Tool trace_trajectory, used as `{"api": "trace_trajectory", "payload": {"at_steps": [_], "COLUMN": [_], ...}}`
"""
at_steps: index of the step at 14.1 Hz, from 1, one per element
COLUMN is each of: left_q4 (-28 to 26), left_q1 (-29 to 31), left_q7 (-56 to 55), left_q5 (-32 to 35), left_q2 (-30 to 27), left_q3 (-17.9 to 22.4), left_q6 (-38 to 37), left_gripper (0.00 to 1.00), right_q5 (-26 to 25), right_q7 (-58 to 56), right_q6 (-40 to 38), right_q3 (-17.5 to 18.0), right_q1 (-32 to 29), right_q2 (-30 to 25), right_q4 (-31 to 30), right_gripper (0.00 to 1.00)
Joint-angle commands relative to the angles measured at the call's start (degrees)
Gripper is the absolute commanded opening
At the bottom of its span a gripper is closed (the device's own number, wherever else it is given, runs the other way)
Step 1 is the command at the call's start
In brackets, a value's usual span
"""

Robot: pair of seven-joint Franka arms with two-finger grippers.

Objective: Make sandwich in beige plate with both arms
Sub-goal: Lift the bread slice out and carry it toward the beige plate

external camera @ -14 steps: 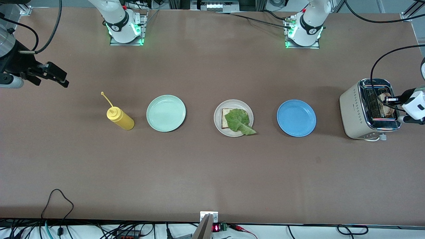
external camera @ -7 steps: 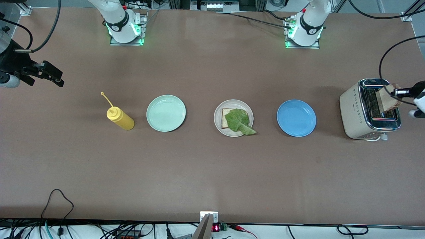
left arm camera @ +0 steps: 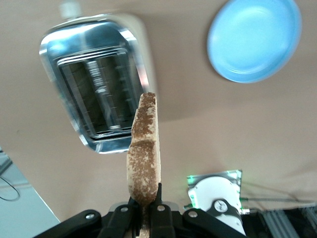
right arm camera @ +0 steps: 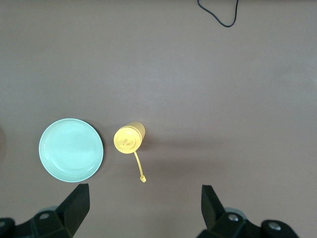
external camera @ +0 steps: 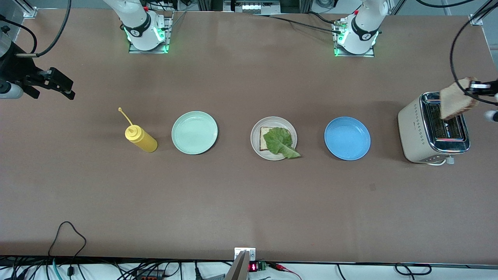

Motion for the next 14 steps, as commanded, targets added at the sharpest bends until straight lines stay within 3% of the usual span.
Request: {"api": "trace_trajectory", "payload": {"at_steps": [1, 3, 7, 14], "left_q4": [1.3, 1.1, 0.5, -1.1], "left_q1": [-0.1, -0.8, -3.7, -14.0], "left_q7": [-0.8, -6.2, -13.0, -12.9], "left_q5": [-1.2, -10.6, -30.4, -46.6], "left_q2": [1.2, 1.9, 8.7, 19.2], "left_q3": [-7.8, -8.7, -8.6, -8.6], "left_q6": [-2.1, -2.0, 2.3, 20.3], "left_gripper": [0.01, 0.01, 0.01, 0.01], "right_q5": [-0.3, 0.0, 0.0, 0.0], "right_q7": [-5.2, -5.5, -6.1, -5.8], "right_q6": [-1.5, -1.3, -1.4, -1.4], "right_q3": [-0.1, -0.3, -0.5, -0.4], "right_q1": [0.1, 0.1, -0.5, -0.3], "right_q2": [-0.6, -0.7, -0.7, -0.7], "right_q4": [0.7, 0.7, 0.8, 0.7], "right_gripper": [1.00, 1.00, 1.00, 1.00]}}
